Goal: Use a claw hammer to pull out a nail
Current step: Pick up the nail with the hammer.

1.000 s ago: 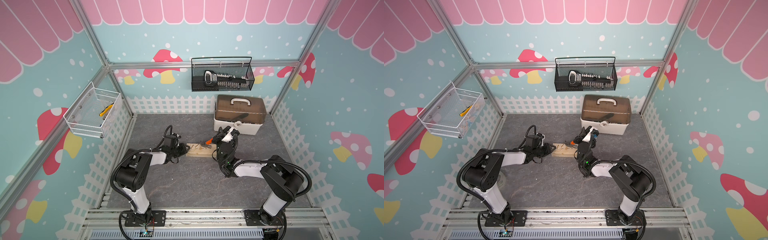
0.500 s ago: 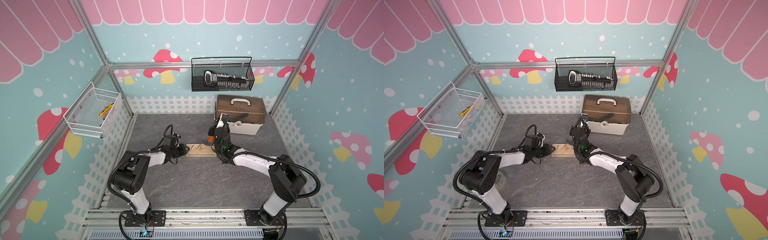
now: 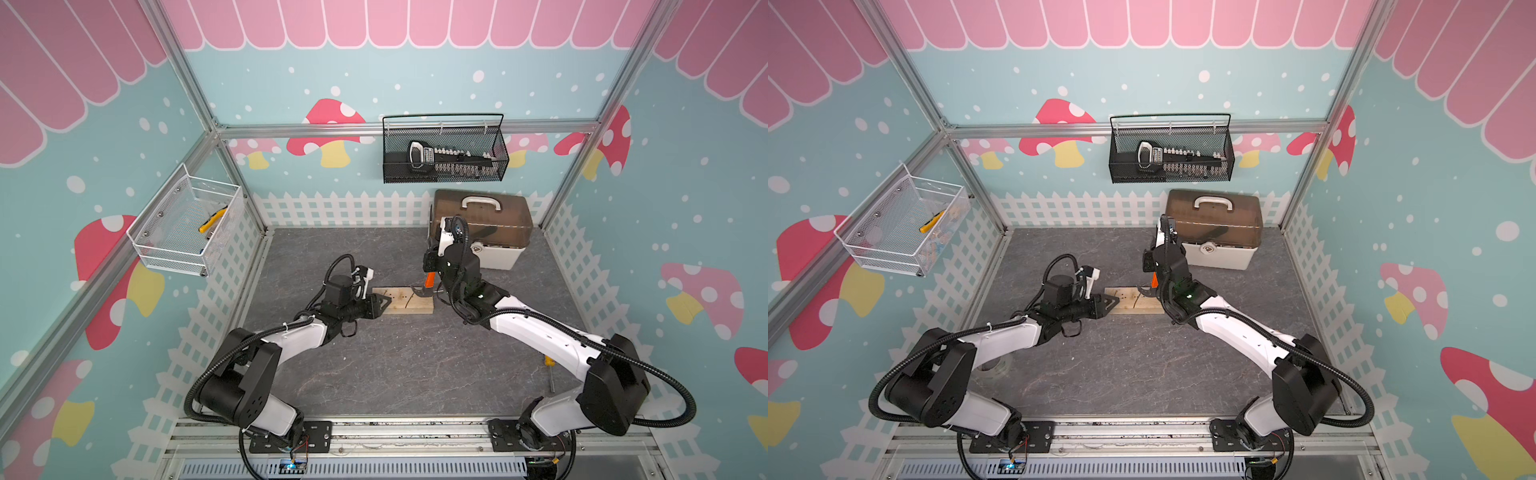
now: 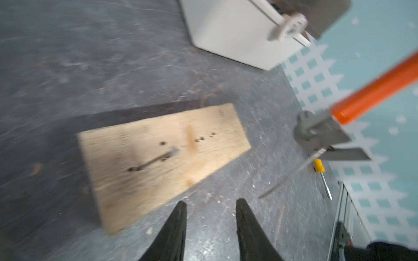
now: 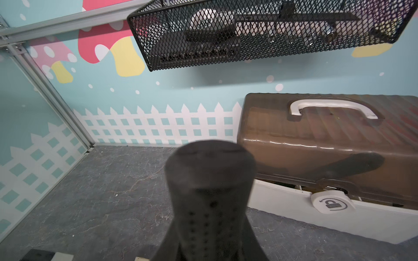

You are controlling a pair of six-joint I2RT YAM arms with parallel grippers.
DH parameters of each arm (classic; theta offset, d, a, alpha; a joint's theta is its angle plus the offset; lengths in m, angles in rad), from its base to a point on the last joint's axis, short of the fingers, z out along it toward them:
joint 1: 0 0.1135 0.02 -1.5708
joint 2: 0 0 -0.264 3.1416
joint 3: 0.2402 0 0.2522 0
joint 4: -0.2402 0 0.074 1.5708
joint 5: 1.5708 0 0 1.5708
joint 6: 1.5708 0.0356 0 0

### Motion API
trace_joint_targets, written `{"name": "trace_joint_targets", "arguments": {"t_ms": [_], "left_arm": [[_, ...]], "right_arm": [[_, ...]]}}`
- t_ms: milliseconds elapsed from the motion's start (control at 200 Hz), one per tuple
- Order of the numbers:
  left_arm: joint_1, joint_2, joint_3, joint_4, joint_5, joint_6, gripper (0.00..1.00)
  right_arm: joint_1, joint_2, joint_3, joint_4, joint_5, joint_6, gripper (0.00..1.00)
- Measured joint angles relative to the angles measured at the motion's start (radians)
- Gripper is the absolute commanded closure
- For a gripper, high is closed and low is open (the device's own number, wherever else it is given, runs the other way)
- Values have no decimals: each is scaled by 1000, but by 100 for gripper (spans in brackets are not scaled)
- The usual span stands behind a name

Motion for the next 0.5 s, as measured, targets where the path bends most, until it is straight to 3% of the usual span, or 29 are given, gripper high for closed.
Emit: {"name": "trace_joint_targets", "arguments": {"t_ms": [155, 345, 500], "left_arm": [[-129, -18, 3, 22, 24, 110, 63], [-147, 30, 25, 29, 42, 154, 63], [-159, 75, 62, 31, 45, 168, 72]], "right_arm": [[0, -53, -16, -55, -31, 0, 100], [0, -87, -46, -86, -52, 0, 100], [-5, -101, -71, -102, -74, 5, 100]]}}
